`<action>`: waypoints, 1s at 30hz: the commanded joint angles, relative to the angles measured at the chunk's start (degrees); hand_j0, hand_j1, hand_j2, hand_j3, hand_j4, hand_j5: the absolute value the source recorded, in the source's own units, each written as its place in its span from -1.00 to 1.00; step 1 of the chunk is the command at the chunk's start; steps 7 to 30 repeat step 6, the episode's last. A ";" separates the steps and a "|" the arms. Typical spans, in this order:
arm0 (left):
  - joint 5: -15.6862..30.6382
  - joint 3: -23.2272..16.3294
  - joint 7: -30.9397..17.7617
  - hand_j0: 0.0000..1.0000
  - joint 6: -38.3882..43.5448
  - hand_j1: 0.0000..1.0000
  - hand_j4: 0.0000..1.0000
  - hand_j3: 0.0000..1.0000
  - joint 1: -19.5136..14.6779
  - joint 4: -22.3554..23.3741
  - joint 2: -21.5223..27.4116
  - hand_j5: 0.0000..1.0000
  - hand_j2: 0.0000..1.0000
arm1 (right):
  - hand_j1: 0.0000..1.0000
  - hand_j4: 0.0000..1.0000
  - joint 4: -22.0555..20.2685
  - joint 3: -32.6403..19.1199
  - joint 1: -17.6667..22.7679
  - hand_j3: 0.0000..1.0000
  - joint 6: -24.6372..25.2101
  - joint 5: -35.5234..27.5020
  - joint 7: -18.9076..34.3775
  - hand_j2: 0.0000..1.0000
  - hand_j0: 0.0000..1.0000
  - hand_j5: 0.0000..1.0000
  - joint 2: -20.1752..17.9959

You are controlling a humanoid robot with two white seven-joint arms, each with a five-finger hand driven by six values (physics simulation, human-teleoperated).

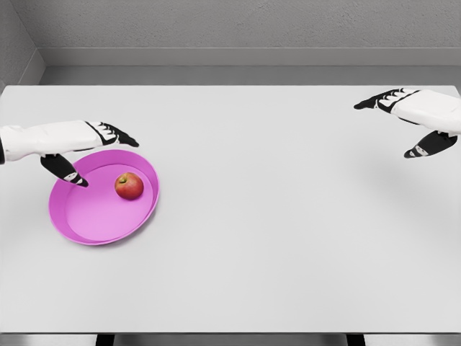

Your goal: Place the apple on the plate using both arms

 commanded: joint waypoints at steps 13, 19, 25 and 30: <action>0.33 0.46 0.02 1.00 0.15 1.00 1.00 1.00 0.09 0.08 0.02 1.00 1.00 | 1.00 1.00 0.12 0.00 -0.09 1.00 0.08 -0.11 -0.06 1.00 1.00 1.00 -0.07; 0.33 0.46 0.02 1.00 0.15 1.00 1.00 1.00 0.09 0.08 0.02 1.00 1.00 | 1.00 1.00 0.12 0.00 -0.09 1.00 0.08 -0.11 -0.06 1.00 1.00 1.00 -0.07; 0.33 0.46 0.02 1.00 0.15 1.00 1.00 1.00 0.09 0.08 0.02 1.00 1.00 | 1.00 1.00 0.12 0.00 -0.09 1.00 0.08 -0.11 -0.06 1.00 1.00 1.00 -0.07; 0.33 0.46 0.02 1.00 0.15 1.00 1.00 1.00 0.09 0.08 0.02 1.00 1.00 | 1.00 1.00 0.12 0.00 -0.09 1.00 0.08 -0.11 -0.06 1.00 1.00 1.00 -0.07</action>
